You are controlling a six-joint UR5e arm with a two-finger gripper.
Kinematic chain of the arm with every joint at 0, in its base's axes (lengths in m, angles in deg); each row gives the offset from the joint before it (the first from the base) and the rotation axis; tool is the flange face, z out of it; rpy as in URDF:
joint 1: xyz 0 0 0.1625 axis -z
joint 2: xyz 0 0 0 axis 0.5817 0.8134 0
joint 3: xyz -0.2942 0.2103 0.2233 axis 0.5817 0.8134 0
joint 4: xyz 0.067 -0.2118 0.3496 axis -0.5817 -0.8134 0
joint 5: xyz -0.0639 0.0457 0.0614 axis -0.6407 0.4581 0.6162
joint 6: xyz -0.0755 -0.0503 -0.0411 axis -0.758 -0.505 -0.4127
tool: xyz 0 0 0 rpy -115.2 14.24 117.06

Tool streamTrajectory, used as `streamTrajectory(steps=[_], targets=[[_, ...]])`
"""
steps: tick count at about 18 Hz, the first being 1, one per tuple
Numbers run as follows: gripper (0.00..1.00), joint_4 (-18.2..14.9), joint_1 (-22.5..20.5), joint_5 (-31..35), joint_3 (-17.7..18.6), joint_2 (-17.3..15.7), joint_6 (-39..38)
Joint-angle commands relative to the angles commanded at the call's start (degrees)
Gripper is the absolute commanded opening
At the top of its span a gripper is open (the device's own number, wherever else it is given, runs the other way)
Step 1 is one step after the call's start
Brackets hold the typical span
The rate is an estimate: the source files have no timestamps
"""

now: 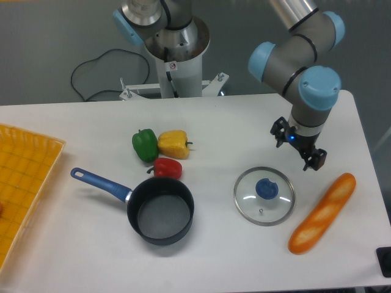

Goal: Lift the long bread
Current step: 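Move the open gripper over the end of the long baguette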

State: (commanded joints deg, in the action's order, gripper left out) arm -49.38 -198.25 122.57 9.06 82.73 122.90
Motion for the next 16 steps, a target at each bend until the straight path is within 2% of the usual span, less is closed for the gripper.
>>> streamTrajectory(steps=[2,5,10,12,14,16], targets=[[1.0,0.2,-0.4,0.0,-1.2,1.6,0.1],[1.0,0.1,-0.5,0.0,-5.7,4.4,0.7],[1.0,0.2,-1.1,-0.1,-9.7,7.8,1.1],[0.99,2.1,-1.2,-0.1,-11.1,9.6,1.8],[0.99,5.9,-1.2,-0.1,-11.6,11.4,3.2],[0.99,7.4,-1.2,-0.1,-12.2,12.4,3.3]])
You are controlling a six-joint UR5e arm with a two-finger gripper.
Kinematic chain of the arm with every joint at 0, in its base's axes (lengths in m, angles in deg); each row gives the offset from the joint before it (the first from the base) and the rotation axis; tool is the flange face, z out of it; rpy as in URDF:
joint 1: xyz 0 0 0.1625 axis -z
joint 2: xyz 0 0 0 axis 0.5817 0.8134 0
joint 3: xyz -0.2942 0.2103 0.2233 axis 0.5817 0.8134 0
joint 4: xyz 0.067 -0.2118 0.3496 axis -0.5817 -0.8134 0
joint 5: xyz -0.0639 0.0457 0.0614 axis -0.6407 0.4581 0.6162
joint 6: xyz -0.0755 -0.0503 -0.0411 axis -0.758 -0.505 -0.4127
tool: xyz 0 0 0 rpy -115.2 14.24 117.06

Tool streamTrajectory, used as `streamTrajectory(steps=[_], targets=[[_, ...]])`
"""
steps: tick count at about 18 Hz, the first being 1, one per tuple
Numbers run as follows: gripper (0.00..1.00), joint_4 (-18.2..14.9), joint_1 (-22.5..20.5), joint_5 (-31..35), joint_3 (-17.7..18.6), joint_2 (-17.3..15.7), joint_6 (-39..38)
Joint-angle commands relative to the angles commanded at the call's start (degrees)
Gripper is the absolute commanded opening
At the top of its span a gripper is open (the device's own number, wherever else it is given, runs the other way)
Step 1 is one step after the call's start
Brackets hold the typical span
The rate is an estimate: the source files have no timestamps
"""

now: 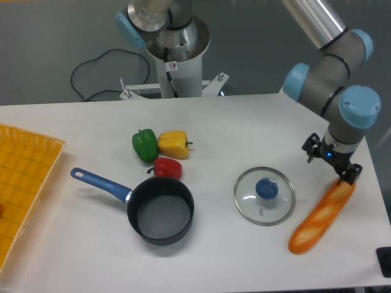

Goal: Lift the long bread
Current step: 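Move the open gripper over the end of the long baguette, then lower the gripper onto the baguette end and close it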

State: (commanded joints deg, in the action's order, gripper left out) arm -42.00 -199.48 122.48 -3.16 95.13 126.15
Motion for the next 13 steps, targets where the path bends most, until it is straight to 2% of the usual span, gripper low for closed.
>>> streamTrajectory(steps=[6,13], targets=[[0.99,0.3,-0.5,0.0,-2.9,2.5,0.2],[0.98,3.5,-0.8,0.1,-3.0,4.7,0.1]])
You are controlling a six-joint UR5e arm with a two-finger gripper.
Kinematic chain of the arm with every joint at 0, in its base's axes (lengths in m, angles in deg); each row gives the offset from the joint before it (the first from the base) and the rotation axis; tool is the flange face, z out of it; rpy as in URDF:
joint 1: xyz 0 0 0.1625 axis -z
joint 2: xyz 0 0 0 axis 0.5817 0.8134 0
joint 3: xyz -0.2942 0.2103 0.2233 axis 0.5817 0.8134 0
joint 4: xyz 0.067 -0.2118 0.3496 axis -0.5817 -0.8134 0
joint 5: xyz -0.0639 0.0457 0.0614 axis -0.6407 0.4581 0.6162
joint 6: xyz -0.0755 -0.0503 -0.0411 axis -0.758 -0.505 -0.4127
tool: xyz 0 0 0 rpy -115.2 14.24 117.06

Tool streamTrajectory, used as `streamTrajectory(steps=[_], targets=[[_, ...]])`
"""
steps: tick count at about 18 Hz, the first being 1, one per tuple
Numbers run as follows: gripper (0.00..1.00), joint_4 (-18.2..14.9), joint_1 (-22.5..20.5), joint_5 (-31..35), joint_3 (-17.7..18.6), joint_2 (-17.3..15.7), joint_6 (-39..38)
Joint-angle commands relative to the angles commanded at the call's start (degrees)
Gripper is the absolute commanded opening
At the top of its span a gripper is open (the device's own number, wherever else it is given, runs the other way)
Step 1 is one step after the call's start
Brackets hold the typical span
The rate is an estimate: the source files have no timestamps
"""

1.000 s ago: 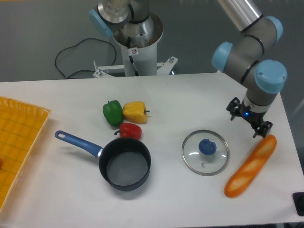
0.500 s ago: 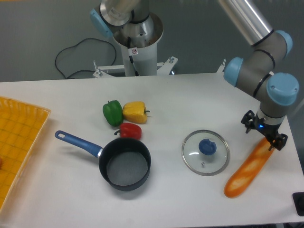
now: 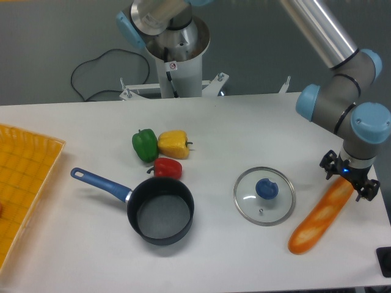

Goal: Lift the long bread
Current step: 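Lower the gripper onto the baguette end and close it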

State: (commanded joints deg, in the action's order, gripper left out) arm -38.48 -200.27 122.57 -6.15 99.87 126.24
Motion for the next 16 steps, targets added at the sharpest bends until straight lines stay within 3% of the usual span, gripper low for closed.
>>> streamTrajectory(steps=[3,6,11,15,16], targets=[[0.98,0.2,0.0,0.0,0.2,0.2,-0.1],[0.86,0.2,0.0,0.3,0.7,0.3,0.0],[0.51,0.1,0.1,0.4,0.9,0.2,0.1],[0.1,0.1,0.2,1.1,1.4,0.1,0.5],[0.03,0.0,0.2,1.6,1.5,0.1,1.0]])
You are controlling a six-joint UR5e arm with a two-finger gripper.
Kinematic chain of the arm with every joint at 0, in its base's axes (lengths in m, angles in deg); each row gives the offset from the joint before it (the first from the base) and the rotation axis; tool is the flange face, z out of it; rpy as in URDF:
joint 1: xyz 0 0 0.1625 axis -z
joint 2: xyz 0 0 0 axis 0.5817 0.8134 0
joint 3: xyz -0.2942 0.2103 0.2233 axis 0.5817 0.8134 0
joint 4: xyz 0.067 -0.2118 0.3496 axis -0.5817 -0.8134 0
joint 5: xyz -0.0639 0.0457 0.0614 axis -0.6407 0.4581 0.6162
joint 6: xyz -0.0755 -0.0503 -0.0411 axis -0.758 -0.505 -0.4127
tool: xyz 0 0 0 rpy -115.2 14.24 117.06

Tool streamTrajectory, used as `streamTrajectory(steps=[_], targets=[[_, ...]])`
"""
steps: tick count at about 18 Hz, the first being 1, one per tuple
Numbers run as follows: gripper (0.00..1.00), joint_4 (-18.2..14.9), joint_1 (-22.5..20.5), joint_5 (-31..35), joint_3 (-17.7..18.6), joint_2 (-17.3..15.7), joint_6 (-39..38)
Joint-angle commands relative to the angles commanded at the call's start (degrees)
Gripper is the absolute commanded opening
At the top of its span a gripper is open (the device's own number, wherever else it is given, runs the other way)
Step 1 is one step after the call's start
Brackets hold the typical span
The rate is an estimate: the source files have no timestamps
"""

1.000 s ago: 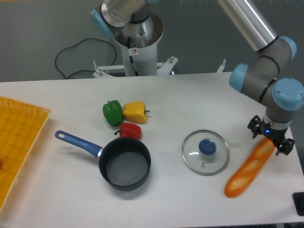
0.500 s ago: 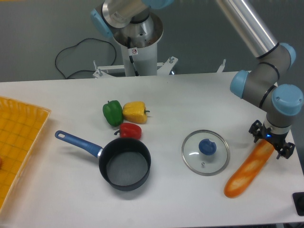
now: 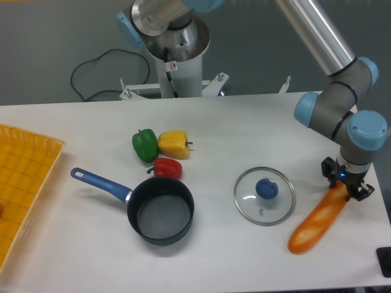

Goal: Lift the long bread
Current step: 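Lower the gripper onto the baguette end and close it, then lift the gripped baguette up off the table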

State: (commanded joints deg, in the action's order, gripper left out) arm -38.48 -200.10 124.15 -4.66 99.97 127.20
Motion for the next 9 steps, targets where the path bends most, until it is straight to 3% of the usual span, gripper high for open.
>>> streamTrajectory(steps=[1,9], targets=[[0.0,0.1,0.0,0.1,0.2,-0.1,0.2],[0.0,0.0,-0.1,0.0,0.4,-0.9,0.3]])
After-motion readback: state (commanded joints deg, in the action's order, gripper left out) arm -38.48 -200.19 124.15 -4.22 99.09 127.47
